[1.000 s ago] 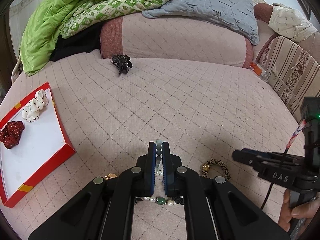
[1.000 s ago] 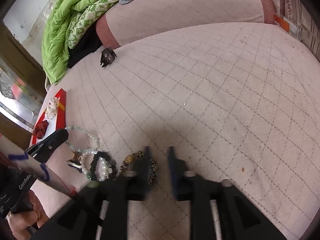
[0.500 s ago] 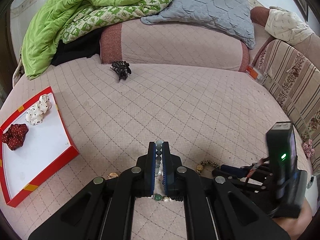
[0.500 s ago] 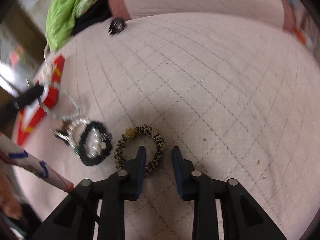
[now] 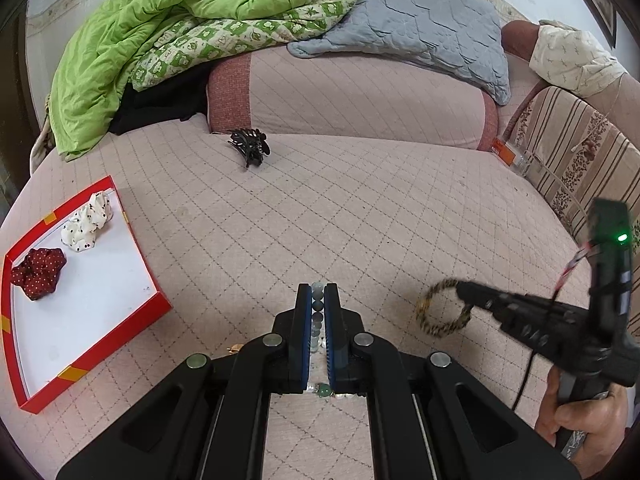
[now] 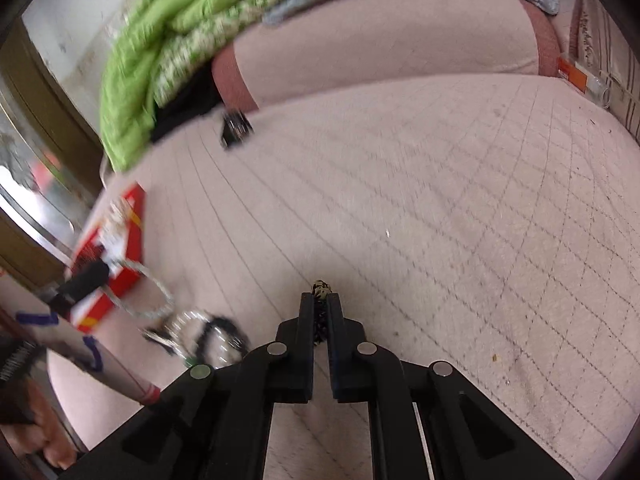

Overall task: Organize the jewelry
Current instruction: 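Carry the jade bracelet with the left tool while the right carries the leopard bracelet to the tray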

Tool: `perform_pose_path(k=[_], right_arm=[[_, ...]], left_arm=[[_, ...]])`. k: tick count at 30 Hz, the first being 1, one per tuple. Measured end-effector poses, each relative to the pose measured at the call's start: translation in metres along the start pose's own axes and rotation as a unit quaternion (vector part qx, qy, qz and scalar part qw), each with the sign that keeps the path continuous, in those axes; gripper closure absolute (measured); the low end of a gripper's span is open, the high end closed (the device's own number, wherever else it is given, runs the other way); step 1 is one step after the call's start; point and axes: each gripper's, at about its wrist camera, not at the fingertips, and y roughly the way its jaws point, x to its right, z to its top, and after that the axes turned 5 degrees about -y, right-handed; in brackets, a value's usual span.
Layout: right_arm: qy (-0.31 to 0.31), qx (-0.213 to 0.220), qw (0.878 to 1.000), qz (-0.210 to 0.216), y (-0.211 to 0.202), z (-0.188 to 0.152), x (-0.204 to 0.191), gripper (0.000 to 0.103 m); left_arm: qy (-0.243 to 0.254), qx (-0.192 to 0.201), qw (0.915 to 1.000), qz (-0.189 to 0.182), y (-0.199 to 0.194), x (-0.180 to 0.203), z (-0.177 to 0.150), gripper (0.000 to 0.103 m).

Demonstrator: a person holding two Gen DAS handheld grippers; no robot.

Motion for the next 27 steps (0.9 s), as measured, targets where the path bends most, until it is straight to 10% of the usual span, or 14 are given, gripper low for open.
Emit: perform_pose_path(k=[7, 27], right_arm=[[0.019, 0.072, 0.996, 0.042, -0.026, 0.007, -0.007, 0.097], [0.007, 0.069, 0.997, 0.041, -0.017, 0.013, -0.026, 0.097]], left_arm=[[0.006, 0.003, 1.0, 0.001, -0.004, 0.004, 0.001, 0.097], [0.01, 0.006, 0.9999, 0.002, -0.004, 0.008, 0.001, 0.097]])
